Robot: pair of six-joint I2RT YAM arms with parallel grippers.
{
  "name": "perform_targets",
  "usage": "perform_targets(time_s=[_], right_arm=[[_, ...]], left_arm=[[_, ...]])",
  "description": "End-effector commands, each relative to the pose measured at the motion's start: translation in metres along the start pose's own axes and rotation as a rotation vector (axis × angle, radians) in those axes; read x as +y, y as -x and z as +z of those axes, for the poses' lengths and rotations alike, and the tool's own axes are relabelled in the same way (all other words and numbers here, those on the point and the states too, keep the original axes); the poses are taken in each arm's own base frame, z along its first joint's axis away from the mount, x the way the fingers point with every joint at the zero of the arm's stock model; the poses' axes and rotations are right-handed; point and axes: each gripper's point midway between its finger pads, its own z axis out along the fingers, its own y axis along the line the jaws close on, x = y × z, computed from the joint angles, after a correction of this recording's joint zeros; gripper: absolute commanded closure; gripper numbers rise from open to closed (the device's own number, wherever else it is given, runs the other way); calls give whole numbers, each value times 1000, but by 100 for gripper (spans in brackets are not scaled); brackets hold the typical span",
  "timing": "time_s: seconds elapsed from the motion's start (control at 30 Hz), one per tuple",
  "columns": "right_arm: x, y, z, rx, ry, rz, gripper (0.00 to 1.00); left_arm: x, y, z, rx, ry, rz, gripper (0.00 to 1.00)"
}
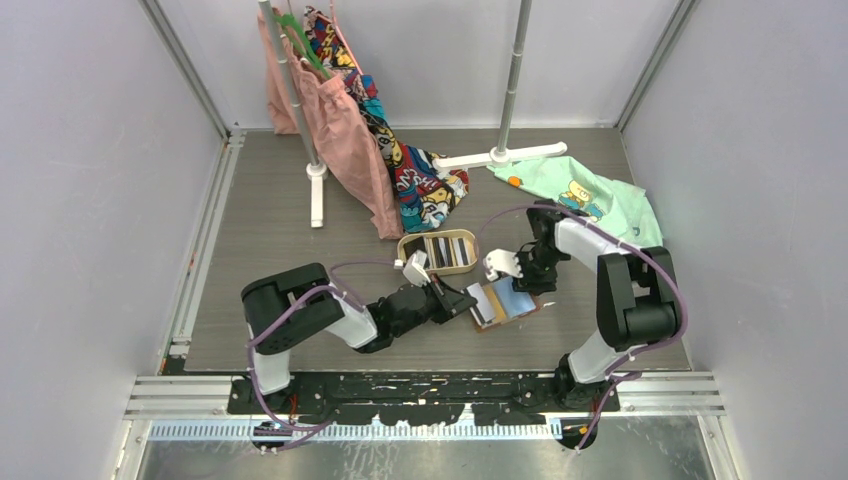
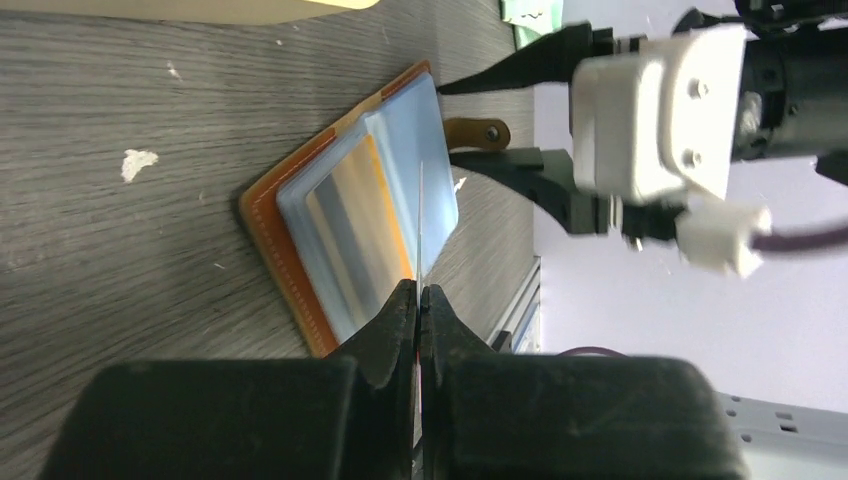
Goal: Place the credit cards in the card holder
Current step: Insert the credit card into the card holder.
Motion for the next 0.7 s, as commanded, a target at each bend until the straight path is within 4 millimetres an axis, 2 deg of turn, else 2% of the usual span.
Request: perform_targets(time_s=[0.0, 0.17, 0.37, 0.67], right_arm=[[38, 38, 16, -102, 125, -72, 51], [40, 60, 18, -111, 130, -55, 53], [34, 68, 18, -112, 106, -20, 54], [38, 72, 24, -109, 114, 5, 55]], left_arm=[[-5, 5, 2, -40, -13, -18, 100], [4, 7, -6, -64, -1, -23, 100], [21, 16, -17, -111, 35, -5, 100], [16, 19, -19, -131, -8, -10, 100]])
